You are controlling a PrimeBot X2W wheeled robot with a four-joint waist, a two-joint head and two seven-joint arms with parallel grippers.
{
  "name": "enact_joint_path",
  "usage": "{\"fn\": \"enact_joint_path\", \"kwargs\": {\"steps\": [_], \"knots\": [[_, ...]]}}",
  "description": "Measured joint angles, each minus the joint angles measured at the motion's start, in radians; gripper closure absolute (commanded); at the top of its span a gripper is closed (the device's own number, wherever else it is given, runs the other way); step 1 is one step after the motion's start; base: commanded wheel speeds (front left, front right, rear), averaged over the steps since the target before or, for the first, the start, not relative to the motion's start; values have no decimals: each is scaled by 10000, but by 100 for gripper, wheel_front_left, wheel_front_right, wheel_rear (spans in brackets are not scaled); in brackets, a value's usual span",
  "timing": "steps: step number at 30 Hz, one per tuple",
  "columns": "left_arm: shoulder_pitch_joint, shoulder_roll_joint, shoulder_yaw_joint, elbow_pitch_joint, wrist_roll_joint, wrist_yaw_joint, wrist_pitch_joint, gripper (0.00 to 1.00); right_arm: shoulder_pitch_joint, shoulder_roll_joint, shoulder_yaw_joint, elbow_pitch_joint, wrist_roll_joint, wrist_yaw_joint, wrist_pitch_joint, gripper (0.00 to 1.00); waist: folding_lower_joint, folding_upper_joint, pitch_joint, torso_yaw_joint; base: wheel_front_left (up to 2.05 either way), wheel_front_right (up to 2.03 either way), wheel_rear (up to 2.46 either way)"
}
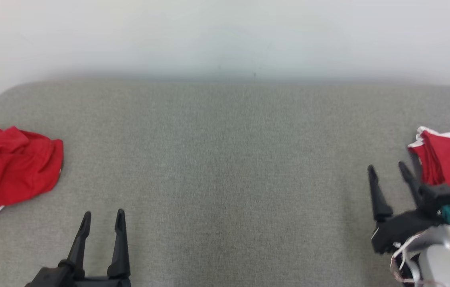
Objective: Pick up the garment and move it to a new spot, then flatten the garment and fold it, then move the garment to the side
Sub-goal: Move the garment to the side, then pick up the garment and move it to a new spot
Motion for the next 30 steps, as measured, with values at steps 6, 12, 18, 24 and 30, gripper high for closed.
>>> {"fn": "enact_joint_path", "kwargs": {"steps": [6, 12, 18, 24, 30], "knots": [[571, -109, 407, 19, 339, -84, 0, 0, 1244, 652, 596, -934, 1043, 0, -336, 0, -1, -1, -745, 39, 0, 0, 0], [934, -169, 640, 414, 698, -336, 0, 0, 2026, 1260, 859, -1361, 1072, 0, -422, 0, -1, -1, -1190, -14, 0, 0, 0], [991, -301, 903, 654, 815, -522, 0, 0, 2454, 1599, 1206, -1501, 947, 0, -245, 0, 1, 1, -1353, -203, 0, 0, 0], [973, -341, 955, 729, 907, -610, 0, 0, 2535, 1668, 1133, -1601, 874, 0, -169, 0, 2, 1, -1329, -230, 0, 0, 0], [955, -372, 995, 805, 909, -627, 0, 0, 2536, 1720, 1141, -1682, 892, 0, -167, 0, 2, 1, -1290, -187, 0, 0, 0]]}}
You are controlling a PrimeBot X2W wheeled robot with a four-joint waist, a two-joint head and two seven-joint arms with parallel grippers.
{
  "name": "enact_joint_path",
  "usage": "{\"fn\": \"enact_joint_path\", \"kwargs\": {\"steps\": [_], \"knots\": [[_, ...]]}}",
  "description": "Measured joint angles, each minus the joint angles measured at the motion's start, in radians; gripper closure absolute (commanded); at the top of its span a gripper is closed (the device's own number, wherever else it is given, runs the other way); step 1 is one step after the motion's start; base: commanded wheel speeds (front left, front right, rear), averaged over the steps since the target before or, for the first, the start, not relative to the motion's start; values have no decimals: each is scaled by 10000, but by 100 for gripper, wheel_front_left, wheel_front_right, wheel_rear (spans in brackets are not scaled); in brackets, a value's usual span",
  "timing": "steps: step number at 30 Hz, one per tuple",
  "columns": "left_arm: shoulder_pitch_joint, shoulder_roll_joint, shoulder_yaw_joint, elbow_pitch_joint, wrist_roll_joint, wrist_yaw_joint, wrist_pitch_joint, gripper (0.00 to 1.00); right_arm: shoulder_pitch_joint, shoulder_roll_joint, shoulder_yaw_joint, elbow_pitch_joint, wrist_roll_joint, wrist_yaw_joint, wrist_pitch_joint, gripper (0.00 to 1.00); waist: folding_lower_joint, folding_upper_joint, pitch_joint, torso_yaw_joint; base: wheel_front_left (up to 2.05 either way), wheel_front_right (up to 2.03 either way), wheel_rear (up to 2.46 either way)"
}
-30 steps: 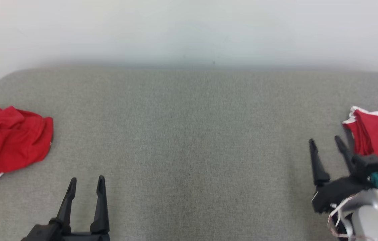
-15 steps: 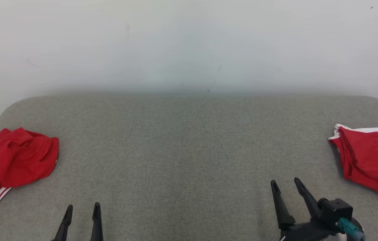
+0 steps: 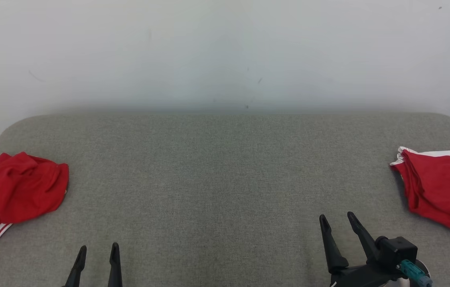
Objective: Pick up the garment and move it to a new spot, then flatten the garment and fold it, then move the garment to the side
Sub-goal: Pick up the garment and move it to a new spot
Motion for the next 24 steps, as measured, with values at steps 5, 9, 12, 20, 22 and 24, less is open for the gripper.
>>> {"fn": "enact_joint_path", "kwargs": {"steps": [5, 9, 12, 20, 22, 24], "knots": [[-41, -15, -12, 90, 15, -4, 0, 0, 11, 38, 44, 46, 75, 0, 6, 0, 0, 0, 6, 116, 0, 0, 0], [-140, -23, -21, 144, 56, -27, 0, 0, 39, 50, 29, 84, 77, 0, 8, 0, 0, 0, 2, 381, 0, 0, 0], [-210, -23, -4, 186, 73, -48, 0, 0, 64, 56, 121, 84, 104, 0, 13, 0, 0, 0, 2, 674, 0, 0, 0], [-172, -12, 25, 278, 174, -50, 0, 0, 265, 82, 274, 61, 194, -2, -8, 0, 0, 1, -28, 1854, 0, 0, 0], [-156, 6, 77, 288, 199, -50, 2, 0, 264, 88, 391, 77, 236, -2, -25, 0, 0, 1, -36, 2217, 0, 0, 0], [-122, 38, 115, 299, 205, -52, 0, 0, 265, 94, 445, 100, 265, -2, -40, 0, 0, 1, -46, 2592, 0, 0, 0]]}}
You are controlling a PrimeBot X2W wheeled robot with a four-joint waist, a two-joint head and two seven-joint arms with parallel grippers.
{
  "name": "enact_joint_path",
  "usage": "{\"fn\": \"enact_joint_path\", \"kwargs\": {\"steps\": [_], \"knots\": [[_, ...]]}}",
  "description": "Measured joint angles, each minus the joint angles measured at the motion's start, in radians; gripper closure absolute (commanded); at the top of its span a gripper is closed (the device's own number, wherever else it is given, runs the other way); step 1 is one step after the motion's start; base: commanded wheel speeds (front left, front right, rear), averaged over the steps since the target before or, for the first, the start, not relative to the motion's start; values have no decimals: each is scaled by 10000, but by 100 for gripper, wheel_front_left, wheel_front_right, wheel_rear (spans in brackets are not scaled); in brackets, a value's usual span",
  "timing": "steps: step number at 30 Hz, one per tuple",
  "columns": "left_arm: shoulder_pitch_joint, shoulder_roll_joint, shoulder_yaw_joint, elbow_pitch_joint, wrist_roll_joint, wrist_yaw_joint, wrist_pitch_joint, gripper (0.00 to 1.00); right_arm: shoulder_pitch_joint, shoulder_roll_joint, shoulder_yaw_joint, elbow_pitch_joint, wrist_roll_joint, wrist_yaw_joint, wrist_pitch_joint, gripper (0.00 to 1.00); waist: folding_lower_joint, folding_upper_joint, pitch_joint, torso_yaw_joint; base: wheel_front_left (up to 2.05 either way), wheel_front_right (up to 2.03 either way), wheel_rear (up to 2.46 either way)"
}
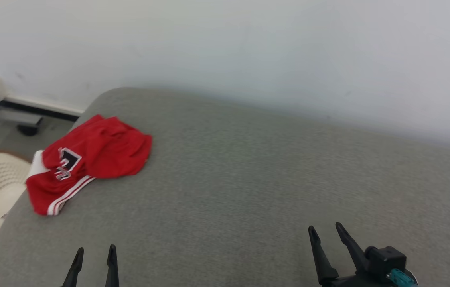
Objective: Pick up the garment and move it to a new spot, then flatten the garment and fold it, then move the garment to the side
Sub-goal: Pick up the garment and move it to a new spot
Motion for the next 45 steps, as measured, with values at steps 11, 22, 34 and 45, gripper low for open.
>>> {"fn": "enact_joint_path", "kwargs": {"steps": [11, 22, 34, 45], "knots": [[397, 15, 713, -447, -75, 61, 0, 0, -489, 19, 706, 86, 15, 0, 128, 0, 0, 0, 56, 1877, 0, 0, 0], [744, -127, 1110, -926, -81, 107, 0, 0, -1119, -86, 1306, 531, 182, 0, 86, 0, 1, 0, 491, 2382, 0, 0, 0], [-924, 90, 362, 943, -362, 50, 443, 0, -1228, -382, 1444, 453, 263, 0, 82, 0, 2, 0, 664, 2306, 0, 0, 0], [-5558, 1214, -706, 4257, -2458, -13, 2182, 0, -1097, -857, 1801, -1517, -111, 0, 1191, 0, 1, 0, 1487, 2059, 0, 0, 0]]}}
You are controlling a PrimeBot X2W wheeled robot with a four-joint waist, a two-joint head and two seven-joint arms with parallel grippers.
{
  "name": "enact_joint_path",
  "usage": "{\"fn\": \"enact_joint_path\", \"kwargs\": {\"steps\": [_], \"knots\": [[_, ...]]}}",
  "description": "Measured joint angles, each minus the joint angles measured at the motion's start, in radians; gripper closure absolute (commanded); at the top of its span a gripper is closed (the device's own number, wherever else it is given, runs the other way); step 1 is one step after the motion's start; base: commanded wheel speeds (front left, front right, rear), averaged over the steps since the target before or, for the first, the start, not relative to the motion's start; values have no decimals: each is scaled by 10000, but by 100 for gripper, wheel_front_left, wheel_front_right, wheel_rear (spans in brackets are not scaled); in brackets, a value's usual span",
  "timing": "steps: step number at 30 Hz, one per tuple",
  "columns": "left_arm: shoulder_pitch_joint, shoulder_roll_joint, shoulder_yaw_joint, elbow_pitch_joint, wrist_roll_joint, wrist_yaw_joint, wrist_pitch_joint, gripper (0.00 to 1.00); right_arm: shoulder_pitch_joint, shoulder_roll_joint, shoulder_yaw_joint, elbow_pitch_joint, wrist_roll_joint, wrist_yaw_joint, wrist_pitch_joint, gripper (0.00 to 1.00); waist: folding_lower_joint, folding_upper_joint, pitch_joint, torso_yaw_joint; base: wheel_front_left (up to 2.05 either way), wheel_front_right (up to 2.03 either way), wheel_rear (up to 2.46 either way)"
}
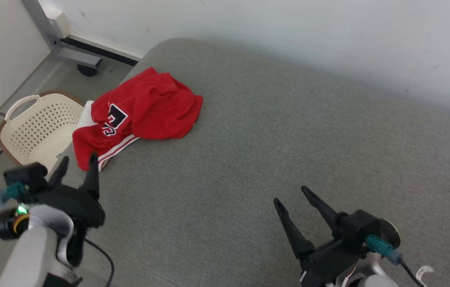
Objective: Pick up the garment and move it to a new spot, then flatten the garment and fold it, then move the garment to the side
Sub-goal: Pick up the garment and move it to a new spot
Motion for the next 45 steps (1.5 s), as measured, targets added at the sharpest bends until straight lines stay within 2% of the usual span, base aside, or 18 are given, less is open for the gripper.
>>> {"fn": "enact_joint_path", "kwargs": {"steps": [6, 10, 14, 17, 19, 24, 27, 28, 29, 30, 38, 45], "knots": [[-2057, 552, 253, 1398, -805, -2, 961, 0, -95, -709, 155, -1645, -247, 0, 1024, 0, 0, 1, 888, -493, 0, 0, 0], [-3172, 920, 441, 2274, -1287, 2, 1703, 0, 176, -1124, -222, -2989, -468, 0, 1672, 0, 2, 2, 1819, -1068, 0, 0, 0], [-3984, 1085, 941, 2882, -1814, 295, 2010, 0, 501, -1269, -612, -3931, -604, 0, 1994, 0, 1, 2, 2571, -1501, 0, 0, 0], [-4428, 1154, 1014, 3277, -1845, 621, 2125, 0, 748, -1308, -784, -4347, -669, 0, 2130, 0, 2, 3, 3104, -1788, 0, 0, 0], [-4526, 1175, 1072, 3417, -1862, 671, 2155, 0, 792, -1298, -817, -4491, -677, 0, 2171, 0, 2, 2, 3271, -1883, 0, 0, 0], [-4957, 1273, 1183, 3979, -1973, 1091, 1862, 0, 870, -1233, -882, -4847, -851, 0, 2192, 0, 3, 2, 3999, -2329, 0, 0, 0], [-5026, 1283, 1133, 4295, -1925, 1118, 1676, 0, 864, -1225, -918, -4880, -859, 0, 2173, 0, 2, 2, 4280, -2617, 0, 0, 0], [-5038, 1304, 1081, 4412, -1904, 1041, 1641, 11, 858, -1218, -932, -4878, -861, 0, 2153, 0, 2, 2, 4336, -2714, 0, 0, 0], [-5057, 1350, 1037, 4489, -1824, 1014, 1526, 67, 855, -1197, -932, -4869, -861, 0, 2132, 0, 1, 1, 4378, -2808, 0, 0, 0], [-5063, 1402, 1011, 4541, -1766, 968, 1358, 100, 852, -1185, -922, -4844, -859, 0, 2115, 0, 0, 1, 4401, -2891, 0, 0, 0], [-5067, 1923, 775, 4915, -1655, 435, 1118, 100, 395, -943, -357, -4222, -612, 0, 1753, 0, 0, 1, 3877, -3172, 0, 0, 0], [-5042, 3033, 435, 4397, -1463, 155, 1350, 100, 27, -328, 27, -2803, -217, 0, 895, 0, -1, 0, 2784, -3281, 0, 0, 0]]}}
